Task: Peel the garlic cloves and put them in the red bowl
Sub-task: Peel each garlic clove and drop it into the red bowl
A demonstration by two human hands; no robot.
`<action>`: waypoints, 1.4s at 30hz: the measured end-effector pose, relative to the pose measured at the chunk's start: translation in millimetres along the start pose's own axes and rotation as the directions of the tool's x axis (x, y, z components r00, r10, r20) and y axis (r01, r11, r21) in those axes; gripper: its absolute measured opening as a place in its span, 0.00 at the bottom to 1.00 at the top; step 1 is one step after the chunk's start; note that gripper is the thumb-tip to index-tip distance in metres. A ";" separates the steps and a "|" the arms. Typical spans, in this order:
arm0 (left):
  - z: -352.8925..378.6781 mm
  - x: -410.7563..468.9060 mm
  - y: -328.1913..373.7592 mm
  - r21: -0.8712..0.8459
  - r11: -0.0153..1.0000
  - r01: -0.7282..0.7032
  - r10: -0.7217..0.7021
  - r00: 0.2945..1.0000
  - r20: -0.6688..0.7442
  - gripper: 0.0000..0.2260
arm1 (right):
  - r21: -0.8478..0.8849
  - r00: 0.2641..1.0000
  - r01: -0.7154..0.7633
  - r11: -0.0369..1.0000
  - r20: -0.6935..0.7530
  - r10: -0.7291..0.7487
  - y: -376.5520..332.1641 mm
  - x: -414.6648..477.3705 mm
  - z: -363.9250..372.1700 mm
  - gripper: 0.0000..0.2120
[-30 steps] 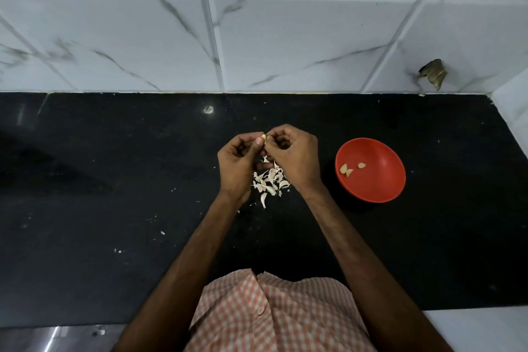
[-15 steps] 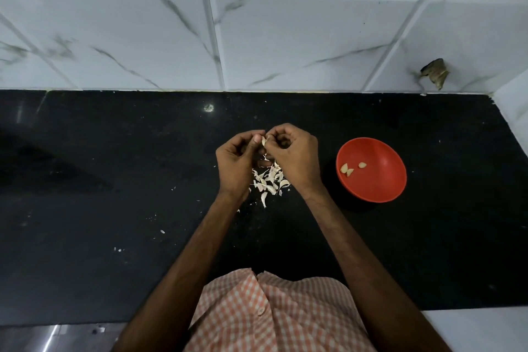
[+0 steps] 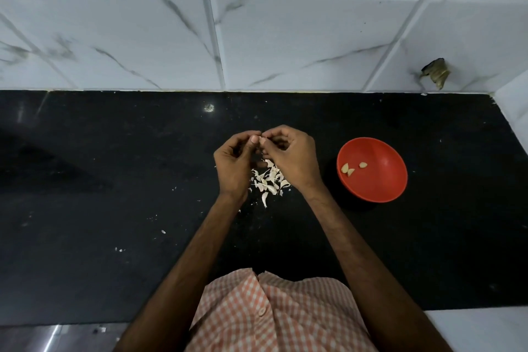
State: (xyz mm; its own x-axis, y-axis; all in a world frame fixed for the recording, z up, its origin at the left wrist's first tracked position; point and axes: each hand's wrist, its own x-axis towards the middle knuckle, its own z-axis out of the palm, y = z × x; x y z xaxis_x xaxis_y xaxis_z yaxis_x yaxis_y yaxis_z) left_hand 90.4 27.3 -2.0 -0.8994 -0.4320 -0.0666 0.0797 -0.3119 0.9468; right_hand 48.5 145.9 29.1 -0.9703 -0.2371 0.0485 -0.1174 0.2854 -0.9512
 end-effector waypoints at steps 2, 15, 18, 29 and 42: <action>0.5 0.2 -0.2 0.010 1.000 0.014 -0.014 1.000 0.000 0.06 | 0.000 1.000 -0.001 1.000 -0.014 0.001 0.7 -0.1 -0.1 0.05; 1.8 0.3 3.0 -0.056 0.996 0.072 -0.070 0.997 0.035 0.06 | 0.018 1.000 0.001 1.000 0.012 -0.001 3.0 2.9 -4.7 0.05; 1.2 0.1 3.5 -0.076 0.992 0.102 -0.098 0.994 0.046 0.07 | 0.003 1.000 0.020 1.000 0.004 -0.020 3.7 3.0 -4.9 0.04; 0.2 -0.2 3.3 -0.132 0.982 0.134 -0.124 0.989 0.082 0.07 | -0.077 0.995 0.098 0.992 -0.011 -0.099 5.9 0.7 -5.3 0.06; -0.2 1.6 4.3 -0.056 0.998 0.019 -0.015 0.997 0.074 0.06 | -0.350 0.939 0.335 0.875 0.048 -0.340 6.1 3.2 -6.4 0.03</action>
State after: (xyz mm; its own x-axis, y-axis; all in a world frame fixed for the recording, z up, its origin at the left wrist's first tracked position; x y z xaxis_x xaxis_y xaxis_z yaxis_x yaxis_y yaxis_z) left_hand 89.4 25.1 2.0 -0.9300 -0.3631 -0.0574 0.0862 -0.3671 0.9262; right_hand 43.3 152.8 25.4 -0.8612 -0.3642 0.3545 -0.5015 0.4958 -0.7090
